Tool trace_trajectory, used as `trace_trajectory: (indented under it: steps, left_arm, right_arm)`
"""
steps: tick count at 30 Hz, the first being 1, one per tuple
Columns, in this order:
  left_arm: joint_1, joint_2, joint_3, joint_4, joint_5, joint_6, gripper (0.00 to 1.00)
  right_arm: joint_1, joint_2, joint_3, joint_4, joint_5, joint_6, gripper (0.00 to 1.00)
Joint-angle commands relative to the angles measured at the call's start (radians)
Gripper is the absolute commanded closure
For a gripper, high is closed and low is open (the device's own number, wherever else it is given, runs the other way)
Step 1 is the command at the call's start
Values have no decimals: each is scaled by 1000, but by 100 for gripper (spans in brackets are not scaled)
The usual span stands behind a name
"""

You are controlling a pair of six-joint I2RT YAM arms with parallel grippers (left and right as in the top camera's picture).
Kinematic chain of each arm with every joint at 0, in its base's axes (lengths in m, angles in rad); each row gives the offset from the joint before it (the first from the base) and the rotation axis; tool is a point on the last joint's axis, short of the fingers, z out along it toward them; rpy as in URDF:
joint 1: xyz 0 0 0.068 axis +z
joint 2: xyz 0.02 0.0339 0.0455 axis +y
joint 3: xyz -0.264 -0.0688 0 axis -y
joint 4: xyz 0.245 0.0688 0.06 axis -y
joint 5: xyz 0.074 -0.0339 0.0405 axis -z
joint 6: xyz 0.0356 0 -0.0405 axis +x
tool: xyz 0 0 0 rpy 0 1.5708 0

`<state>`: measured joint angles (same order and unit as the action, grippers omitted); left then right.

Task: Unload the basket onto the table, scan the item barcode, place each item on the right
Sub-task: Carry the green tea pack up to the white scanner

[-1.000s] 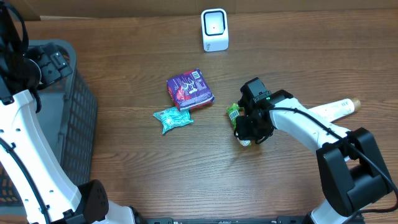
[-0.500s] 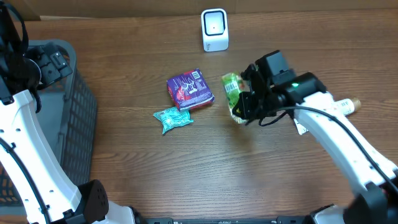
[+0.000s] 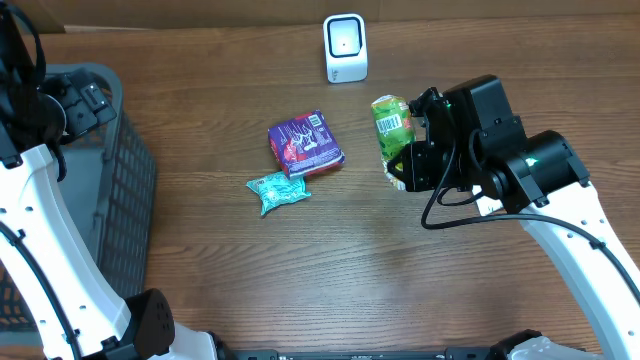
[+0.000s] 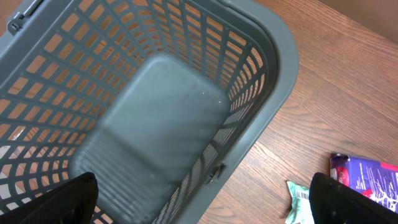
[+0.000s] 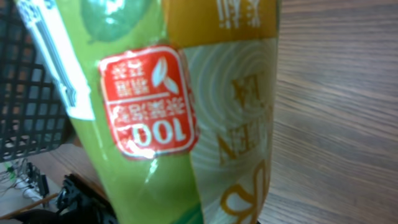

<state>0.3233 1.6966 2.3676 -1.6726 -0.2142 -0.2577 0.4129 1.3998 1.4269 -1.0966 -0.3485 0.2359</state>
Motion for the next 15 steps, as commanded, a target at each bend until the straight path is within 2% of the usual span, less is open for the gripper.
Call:
trace_trajectory:
  steps: [1,9,15]
  left_arm:
    - [3,7,-5,2,-6,11,0]
    - [3,7,-5,2,-6,11,1]
    - [3,7,-5,2,-6,11,0]
  right_arm:
    - [-3,-19,41,12,26,7,96]
    - [-3,-16,60,-24,146,91,96]
    - [-3,35,190,-160,327,135,96]
